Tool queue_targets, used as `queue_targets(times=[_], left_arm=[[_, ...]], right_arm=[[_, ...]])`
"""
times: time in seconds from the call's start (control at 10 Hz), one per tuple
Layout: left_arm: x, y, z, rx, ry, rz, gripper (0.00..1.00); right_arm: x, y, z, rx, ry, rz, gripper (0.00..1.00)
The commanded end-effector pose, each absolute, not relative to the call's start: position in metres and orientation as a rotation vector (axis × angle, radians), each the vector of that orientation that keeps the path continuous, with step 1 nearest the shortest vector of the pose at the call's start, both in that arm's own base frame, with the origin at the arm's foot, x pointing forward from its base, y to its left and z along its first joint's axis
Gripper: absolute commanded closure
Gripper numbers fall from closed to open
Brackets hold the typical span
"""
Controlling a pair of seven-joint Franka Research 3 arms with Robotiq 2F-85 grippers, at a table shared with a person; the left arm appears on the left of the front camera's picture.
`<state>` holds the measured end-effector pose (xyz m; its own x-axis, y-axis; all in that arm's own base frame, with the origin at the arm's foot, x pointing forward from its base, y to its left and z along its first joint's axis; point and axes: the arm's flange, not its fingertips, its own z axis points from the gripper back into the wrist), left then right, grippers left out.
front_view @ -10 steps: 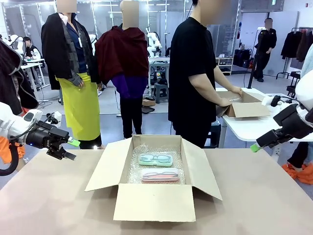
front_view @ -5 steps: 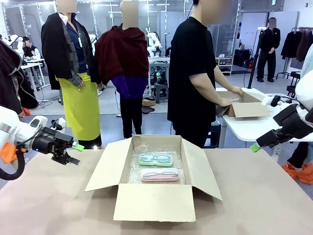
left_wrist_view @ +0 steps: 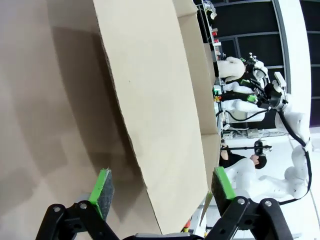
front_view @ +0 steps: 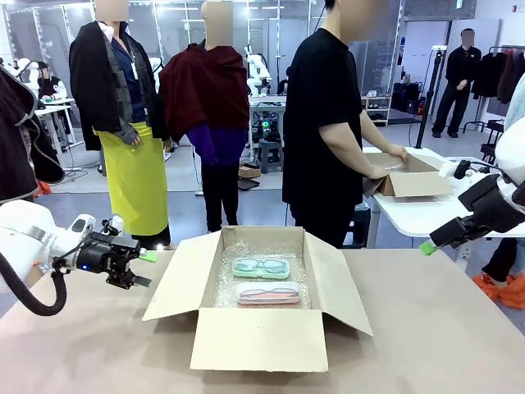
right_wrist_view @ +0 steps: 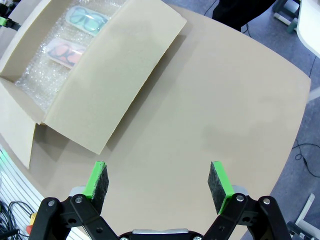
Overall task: Pack the glasses set securely to prepare it for shipping.
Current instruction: Position the Package Box on the left side of the table.
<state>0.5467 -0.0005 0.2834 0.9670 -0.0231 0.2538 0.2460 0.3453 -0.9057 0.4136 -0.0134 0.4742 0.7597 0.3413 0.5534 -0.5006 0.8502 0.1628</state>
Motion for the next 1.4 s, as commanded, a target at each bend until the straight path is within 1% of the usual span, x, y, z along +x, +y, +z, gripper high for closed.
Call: queue_targets(times=[0.0,0.1,0.3,0.5,0.6,0.7,0.9,1.1,1.2,1.3], left_arm=[[0.556,-0.010,0.268,-1.272,-0.229,-0.148,0.00],[0.555,-0.017,0.261,-1.298,-0.245,-0.144,0.00],[0.553,-0.028,0.250,-1.360,-0.225,-0.132,0.00],[0.548,-0.033,0.253,-1.447,-0.201,-0.148,0.00],[0.547,-0.033,0.253,-1.471,-0.202,-0.147,0.18],[0.545,-0.031,0.255,-1.482,-0.214,-0.165,0.48],[0.542,-0.027,0.256,-1.505,-0.207,-0.168,1.00],[0.540,-0.025,0.256,-1.519,-0.202,-0.181,1.00],[0.539,-0.024,0.258,-1.532,-0.201,-0.188,0.93],[0.538,-0.024,0.258,-1.539,-0.198,-0.194,1.00]], right_arm=[[0.413,-0.013,0.475,0.307,-0.539,0.465,0.00],[0.413,-0.013,0.475,0.307,-0.539,0.465,0.00],[0.413,-0.013,0.475,0.307,-0.539,0.465,0.00],[0.413,-0.013,0.475,0.307,-0.539,0.465,0.00],[0.413,-0.013,0.475,0.307,-0.539,0.465,0.00],[0.413,-0.013,0.475,0.307,-0.539,0.465,0.00],[0.413,-0.013,0.475,0.307,-0.539,0.465,0.00],[0.413,-0.013,0.475,0.307,-0.539,0.465,0.00],[0.413,-0.013,0.475,0.307,-0.539,0.465,0.00],[0.413,-0.013,0.475,0.307,-0.539,0.465,0.00]])
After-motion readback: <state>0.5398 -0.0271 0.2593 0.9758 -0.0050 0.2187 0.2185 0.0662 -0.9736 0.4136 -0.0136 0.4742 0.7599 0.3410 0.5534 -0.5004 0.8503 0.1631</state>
